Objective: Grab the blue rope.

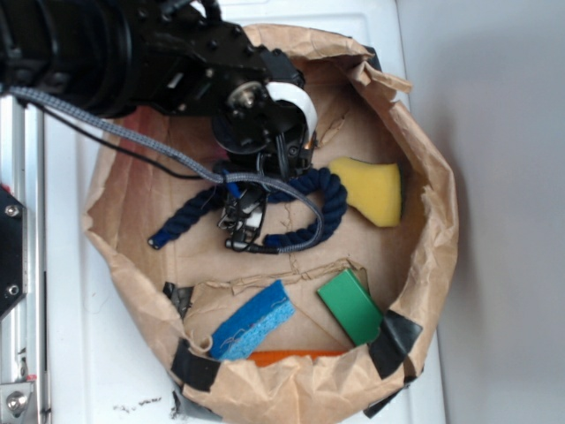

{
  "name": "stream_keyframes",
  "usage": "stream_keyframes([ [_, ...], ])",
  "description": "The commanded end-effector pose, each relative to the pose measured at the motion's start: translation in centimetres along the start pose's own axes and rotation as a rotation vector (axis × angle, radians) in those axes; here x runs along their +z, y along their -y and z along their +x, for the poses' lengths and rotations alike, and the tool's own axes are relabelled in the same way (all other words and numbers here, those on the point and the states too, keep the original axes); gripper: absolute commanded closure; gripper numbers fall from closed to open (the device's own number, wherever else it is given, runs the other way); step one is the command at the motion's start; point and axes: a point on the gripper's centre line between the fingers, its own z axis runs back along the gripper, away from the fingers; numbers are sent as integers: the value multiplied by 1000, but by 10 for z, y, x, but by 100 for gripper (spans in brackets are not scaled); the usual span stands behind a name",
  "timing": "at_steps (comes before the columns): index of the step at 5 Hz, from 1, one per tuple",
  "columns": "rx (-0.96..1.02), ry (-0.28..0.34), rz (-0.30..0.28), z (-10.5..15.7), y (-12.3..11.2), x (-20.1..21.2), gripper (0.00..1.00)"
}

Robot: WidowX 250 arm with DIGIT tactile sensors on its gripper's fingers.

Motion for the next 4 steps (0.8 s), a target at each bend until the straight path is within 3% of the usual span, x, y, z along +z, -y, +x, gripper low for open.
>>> stream_keyframes([
  [1, 17, 14, 42, 12, 7, -2, 100],
  [3, 63, 7, 94, 14, 11, -3, 100],
  [4, 76, 2, 92, 16, 11, -1, 100],
])
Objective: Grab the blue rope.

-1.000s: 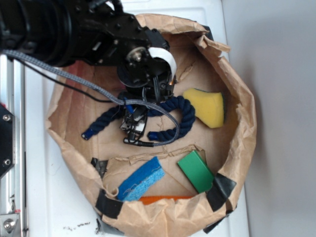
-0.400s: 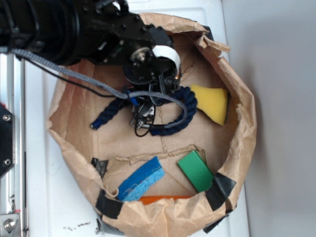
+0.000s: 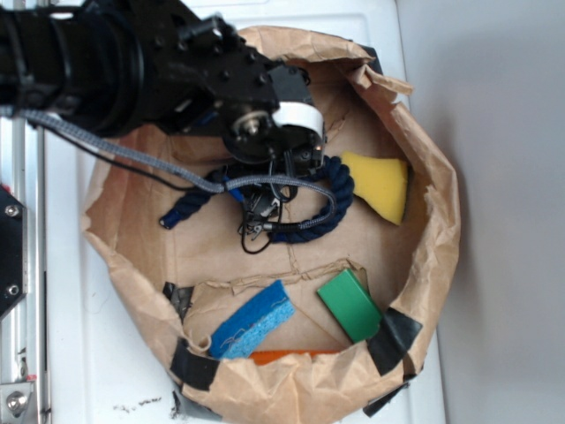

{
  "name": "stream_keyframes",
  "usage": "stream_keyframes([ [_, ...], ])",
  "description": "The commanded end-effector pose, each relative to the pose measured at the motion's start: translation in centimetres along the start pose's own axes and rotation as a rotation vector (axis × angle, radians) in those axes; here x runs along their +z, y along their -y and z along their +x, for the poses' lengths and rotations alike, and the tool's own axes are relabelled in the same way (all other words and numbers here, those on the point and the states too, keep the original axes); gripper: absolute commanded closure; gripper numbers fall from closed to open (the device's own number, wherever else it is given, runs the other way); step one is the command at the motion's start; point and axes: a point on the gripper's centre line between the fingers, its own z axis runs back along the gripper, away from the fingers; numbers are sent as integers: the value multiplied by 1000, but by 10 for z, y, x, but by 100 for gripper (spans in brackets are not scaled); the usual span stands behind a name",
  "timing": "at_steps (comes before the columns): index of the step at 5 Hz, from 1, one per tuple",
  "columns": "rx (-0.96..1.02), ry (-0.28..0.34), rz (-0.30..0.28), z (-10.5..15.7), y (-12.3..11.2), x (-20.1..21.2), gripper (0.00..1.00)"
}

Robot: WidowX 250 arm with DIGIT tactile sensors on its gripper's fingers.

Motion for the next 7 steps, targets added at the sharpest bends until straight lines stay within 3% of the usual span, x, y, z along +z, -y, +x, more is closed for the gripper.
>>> stream_keyframes([
  [1, -2, 21, -18, 6, 9, 23, 100],
  [3, 9, -39, -73, 16, 7, 70, 100],
  [4, 22, -12, -53, 15, 6, 83, 100],
  [5, 47, 21, 5, 14, 9, 94, 100],
  [7, 41, 27, 18, 11, 11, 102, 100],
])
